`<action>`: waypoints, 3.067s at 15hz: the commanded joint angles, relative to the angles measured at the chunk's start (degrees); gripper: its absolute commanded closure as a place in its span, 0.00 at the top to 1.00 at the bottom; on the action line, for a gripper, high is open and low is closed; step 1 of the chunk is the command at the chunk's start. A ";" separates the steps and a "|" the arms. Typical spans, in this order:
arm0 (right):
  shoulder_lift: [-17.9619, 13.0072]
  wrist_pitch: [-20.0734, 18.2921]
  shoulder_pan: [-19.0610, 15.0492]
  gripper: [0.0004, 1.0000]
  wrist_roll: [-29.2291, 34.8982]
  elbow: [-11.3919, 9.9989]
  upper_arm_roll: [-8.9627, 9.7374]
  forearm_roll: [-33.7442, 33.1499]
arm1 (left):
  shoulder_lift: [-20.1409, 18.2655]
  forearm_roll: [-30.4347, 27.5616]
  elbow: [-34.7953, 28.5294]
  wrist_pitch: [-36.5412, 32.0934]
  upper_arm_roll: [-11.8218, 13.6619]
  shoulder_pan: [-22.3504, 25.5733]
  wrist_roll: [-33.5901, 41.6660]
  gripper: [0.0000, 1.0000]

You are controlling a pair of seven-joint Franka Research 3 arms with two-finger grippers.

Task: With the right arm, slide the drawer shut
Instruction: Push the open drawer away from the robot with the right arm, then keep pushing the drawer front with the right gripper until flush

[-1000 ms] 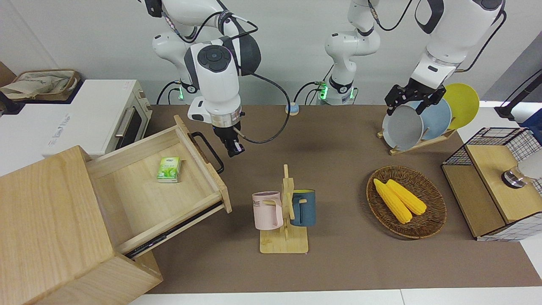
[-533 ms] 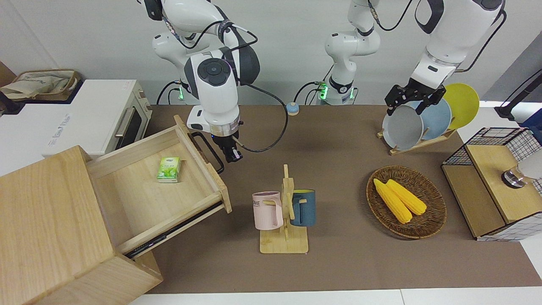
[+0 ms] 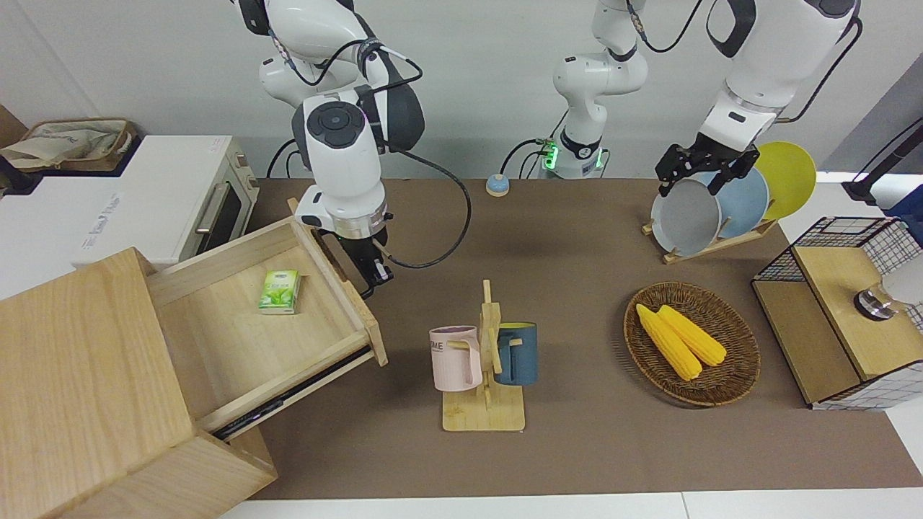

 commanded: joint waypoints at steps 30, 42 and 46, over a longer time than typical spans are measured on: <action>4.68 3.26 -18.57 0.00 -22.09 5.39 1.76 2.31 | -0.57 0.65 -0.28 -0.65 0.28 -0.26 0.39 1.00; 6.71 3.43 -22.88 0.00 -26.92 7.94 1.76 2.14 | -0.57 0.65 -0.28 -0.74 0.28 -0.26 0.39 1.00; 6.80 3.52 -24.20 0.00 -28.51 8.21 1.76 2.14 | -0.57 0.65 -0.28 -0.65 0.28 -0.35 0.39 1.00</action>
